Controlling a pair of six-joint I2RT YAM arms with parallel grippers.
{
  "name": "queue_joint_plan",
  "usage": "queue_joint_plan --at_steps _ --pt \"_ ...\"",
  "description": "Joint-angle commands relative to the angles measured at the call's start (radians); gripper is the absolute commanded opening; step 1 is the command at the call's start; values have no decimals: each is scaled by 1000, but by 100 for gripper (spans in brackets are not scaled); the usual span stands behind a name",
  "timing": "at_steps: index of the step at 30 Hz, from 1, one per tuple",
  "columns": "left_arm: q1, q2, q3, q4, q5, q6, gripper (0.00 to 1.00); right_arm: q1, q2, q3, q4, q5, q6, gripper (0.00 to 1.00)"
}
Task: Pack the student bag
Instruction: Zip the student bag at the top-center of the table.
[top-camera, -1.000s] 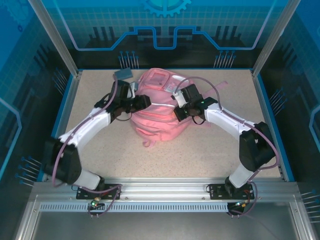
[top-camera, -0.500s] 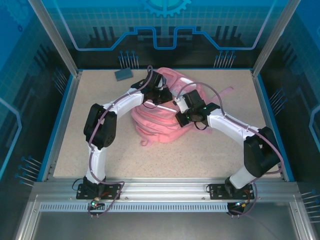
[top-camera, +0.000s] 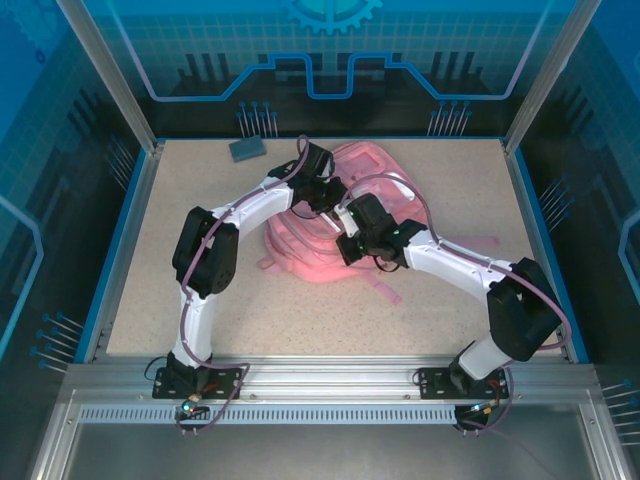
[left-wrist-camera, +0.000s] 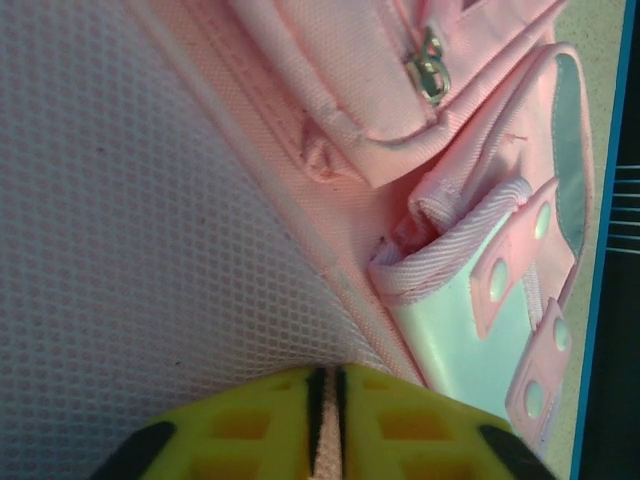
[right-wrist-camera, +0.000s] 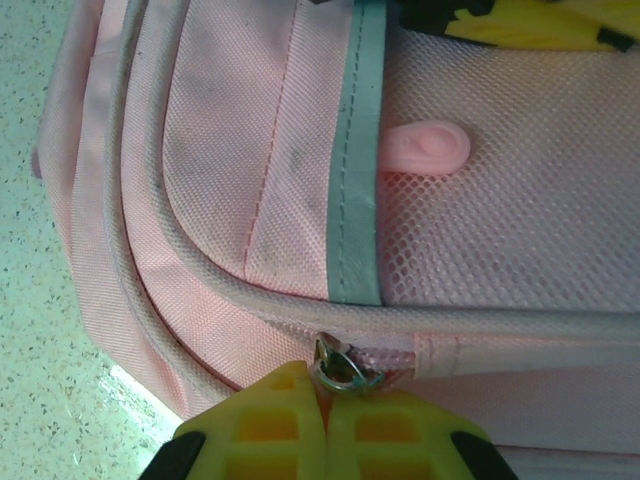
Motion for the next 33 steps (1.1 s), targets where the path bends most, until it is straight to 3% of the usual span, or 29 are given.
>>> queue_joint_plan --at_steps 1,7,12,16,20,25,33 --pt "31 -10 -41 -45 -33 65 27 -22 -28 -35 -59 -24 41 0" --pt "97 -184 -113 -85 33 245 49 -135 -76 -51 -83 -21 57 0" --pt "119 -287 -243 -91 -3 454 55 -221 -87 -32 -110 -27 42 0" --pt "88 -388 -412 33 73 659 59 -254 -65 6 -141 -70 11 0" --pt "16 -439 -509 160 8 891 66 -279 -52 26 -153 -119 3 0" --pt "-16 -406 -460 190 8 1031 68 -306 -50 38 -165 -171 17 0" --pt "-43 -346 -357 58 -16 1216 70 -323 -44 60 -182 -208 25 0"
